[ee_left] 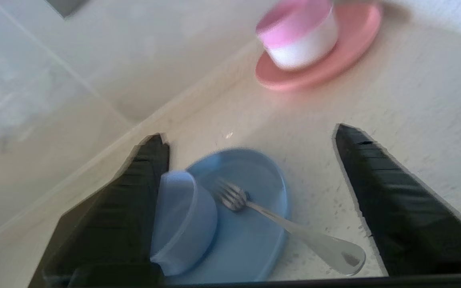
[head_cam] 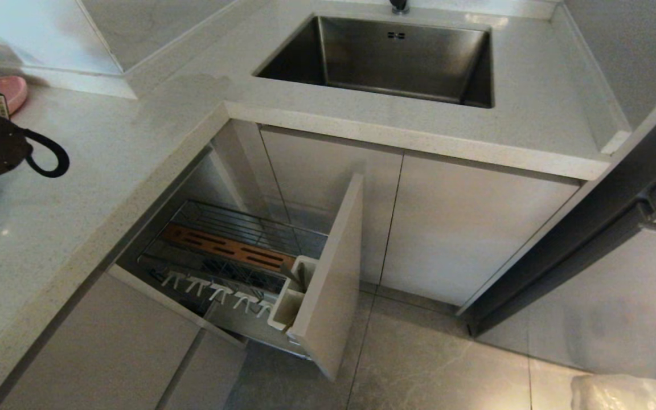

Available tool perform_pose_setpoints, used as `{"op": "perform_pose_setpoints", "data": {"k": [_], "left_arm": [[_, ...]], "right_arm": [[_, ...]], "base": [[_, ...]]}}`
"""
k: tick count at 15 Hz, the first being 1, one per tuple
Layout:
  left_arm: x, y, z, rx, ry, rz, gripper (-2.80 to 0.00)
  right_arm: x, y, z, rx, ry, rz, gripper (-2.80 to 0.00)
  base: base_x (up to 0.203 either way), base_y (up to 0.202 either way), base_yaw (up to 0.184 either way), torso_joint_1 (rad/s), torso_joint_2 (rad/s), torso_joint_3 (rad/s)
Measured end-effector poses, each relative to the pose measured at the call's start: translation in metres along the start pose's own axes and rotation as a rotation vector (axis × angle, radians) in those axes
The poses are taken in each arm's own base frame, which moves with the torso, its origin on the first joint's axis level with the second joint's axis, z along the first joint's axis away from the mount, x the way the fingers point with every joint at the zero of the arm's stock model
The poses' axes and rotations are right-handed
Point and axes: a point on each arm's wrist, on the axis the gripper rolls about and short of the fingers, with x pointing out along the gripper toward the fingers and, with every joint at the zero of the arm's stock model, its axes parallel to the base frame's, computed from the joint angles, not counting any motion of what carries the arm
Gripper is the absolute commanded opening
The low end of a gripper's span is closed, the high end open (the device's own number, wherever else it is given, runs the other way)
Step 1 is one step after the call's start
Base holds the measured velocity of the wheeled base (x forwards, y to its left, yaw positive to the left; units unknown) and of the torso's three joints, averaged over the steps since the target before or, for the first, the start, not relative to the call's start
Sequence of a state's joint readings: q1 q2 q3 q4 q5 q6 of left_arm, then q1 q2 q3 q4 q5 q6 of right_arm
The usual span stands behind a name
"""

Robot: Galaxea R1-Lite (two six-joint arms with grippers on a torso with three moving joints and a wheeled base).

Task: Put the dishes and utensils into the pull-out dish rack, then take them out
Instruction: Take the fork out of the cupboard, then take the chopsticks out of the cupboard

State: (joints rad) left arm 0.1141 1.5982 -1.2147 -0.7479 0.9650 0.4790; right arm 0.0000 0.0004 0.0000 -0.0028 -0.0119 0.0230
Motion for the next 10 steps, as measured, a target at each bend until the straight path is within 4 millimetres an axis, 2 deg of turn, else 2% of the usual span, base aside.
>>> {"op": "perform_pose_setpoints", "data": {"k": [5, 10], "left_arm": [[-0.026, 0.039, 0.024, -0.131, -0.005, -0.131, -2.8], [-0.064, 0.072, 0.045, -0.281, 0.016, -0.432, -2.8]], "right_arm": [[0.0, 0.0, 0.0, 0.0, 0.0, 0.0, -2.8], [0.0, 0.0, 0.0, 0.0, 0.0, 0.0, -2.8]], "base": [[0.0, 0.0, 0.0, 0.0, 0.0, 0.0], [0.0, 0.0, 0.0, 0.0, 0.0, 0.0]]}}
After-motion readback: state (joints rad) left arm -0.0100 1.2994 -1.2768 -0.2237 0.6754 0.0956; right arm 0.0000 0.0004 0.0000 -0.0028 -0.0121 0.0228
